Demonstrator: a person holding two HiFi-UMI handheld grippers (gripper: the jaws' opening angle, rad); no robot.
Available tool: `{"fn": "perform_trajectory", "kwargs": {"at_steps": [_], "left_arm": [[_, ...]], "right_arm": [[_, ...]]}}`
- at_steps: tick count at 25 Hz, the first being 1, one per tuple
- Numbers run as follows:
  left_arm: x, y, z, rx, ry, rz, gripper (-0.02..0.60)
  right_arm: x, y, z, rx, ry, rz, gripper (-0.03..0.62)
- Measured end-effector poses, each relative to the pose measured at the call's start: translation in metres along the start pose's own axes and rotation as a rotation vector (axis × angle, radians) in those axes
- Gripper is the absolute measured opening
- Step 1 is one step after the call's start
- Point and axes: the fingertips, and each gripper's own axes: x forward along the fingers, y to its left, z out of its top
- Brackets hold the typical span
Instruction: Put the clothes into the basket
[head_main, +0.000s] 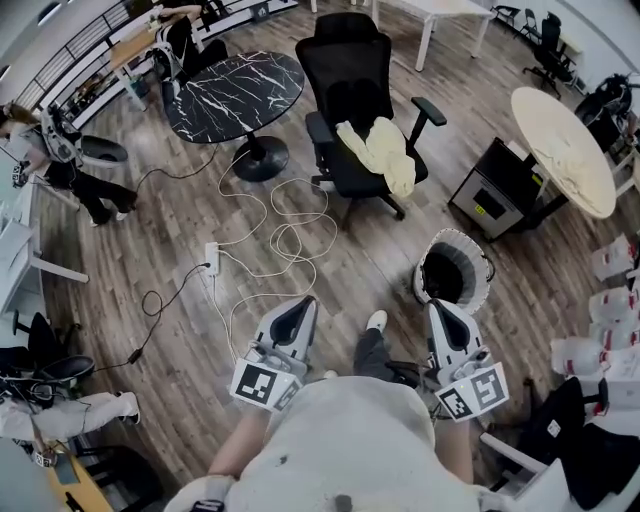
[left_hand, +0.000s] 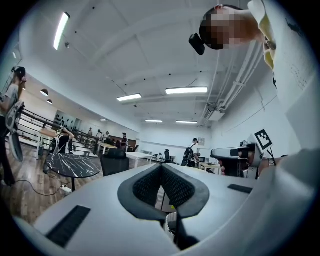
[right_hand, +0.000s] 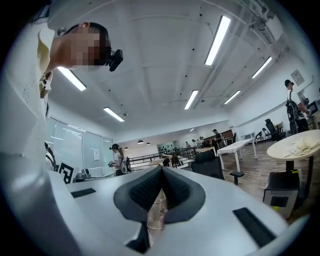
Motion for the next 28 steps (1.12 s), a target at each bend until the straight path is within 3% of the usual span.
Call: {"fn": "perform_trajectory", "kwargs": {"at_steps": [8, 16, 28], "left_arm": [[0.089, 0.019, 0.017, 0.019, -0.009, 0.032, 0.02], [0.156, 0.038, 0.021, 0.019, -0.01, 0.12, 0.02], [0.309, 0.01, 0.019, 0.031, -0.036, 0.101, 0.02]], "right_arm": [[0.074, -0.069, 0.025, 0.034, 0.006, 0.083, 0.009], [0.128, -0.129, 0.054, 0.013, -0.016, 0.17, 0.009], [0.154, -0.269, 0.07, 0.009, 0.002, 0.171, 0.009]]}}
